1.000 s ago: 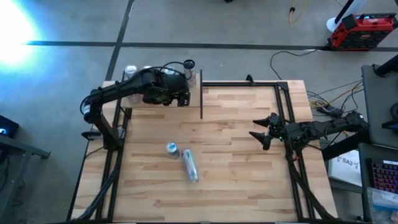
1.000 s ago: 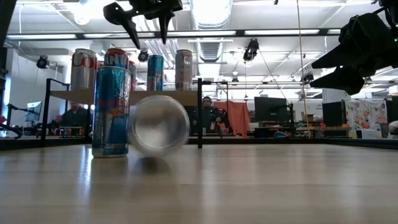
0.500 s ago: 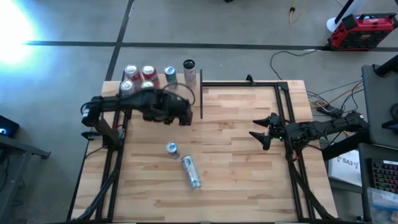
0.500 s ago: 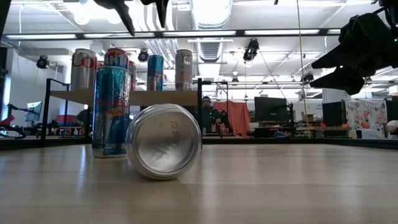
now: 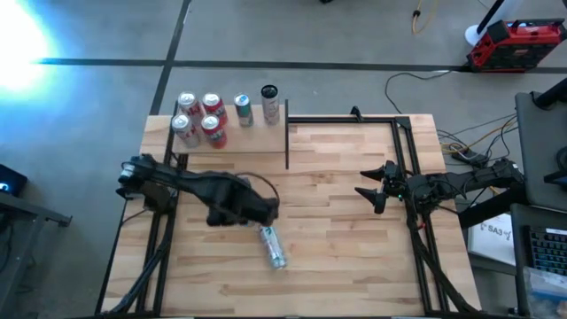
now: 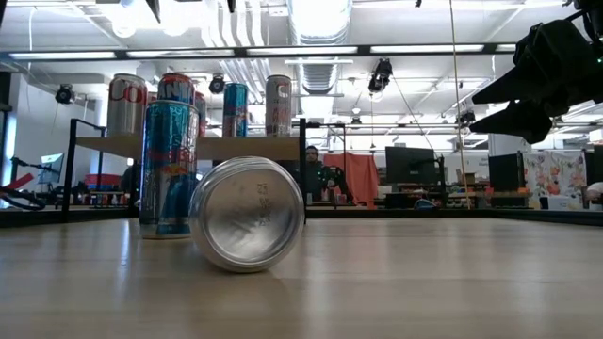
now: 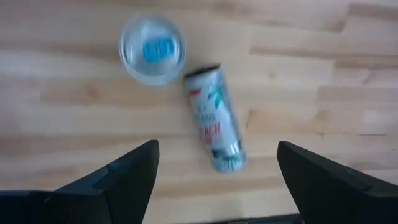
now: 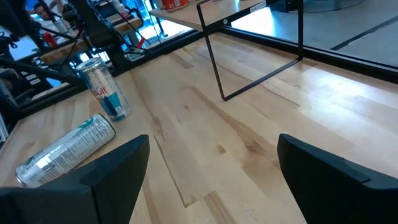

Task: Place canned beverage on shelf
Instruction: Put the white and pink soda can align the with the other white and pink soda can on the shelf

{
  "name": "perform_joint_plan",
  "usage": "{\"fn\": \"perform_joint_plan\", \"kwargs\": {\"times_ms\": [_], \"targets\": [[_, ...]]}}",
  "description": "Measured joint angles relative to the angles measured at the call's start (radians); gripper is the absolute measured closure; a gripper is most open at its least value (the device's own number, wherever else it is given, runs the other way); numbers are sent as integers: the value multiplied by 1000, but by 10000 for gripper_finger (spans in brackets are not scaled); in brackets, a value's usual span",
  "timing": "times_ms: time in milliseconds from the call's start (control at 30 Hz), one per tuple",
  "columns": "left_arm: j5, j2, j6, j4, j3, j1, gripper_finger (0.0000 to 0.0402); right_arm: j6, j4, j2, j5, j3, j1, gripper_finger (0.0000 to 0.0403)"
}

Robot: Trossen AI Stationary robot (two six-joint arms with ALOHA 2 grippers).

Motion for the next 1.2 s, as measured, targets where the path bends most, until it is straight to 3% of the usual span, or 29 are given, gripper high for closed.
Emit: {"fn": "perform_joint_plan", "kwargs": {"times_ms": [400, 833, 1200], "targets": [[220, 136, -198, 71, 0, 11, 91, 0, 0, 0, 0, 0, 0, 67], [199, 312, -302, 175, 0, 59, 91, 0, 0, 0, 0, 0, 0, 67], [192, 385, -440, 180, -2, 64, 91, 0, 0, 0, 0, 0, 0, 67]]}}
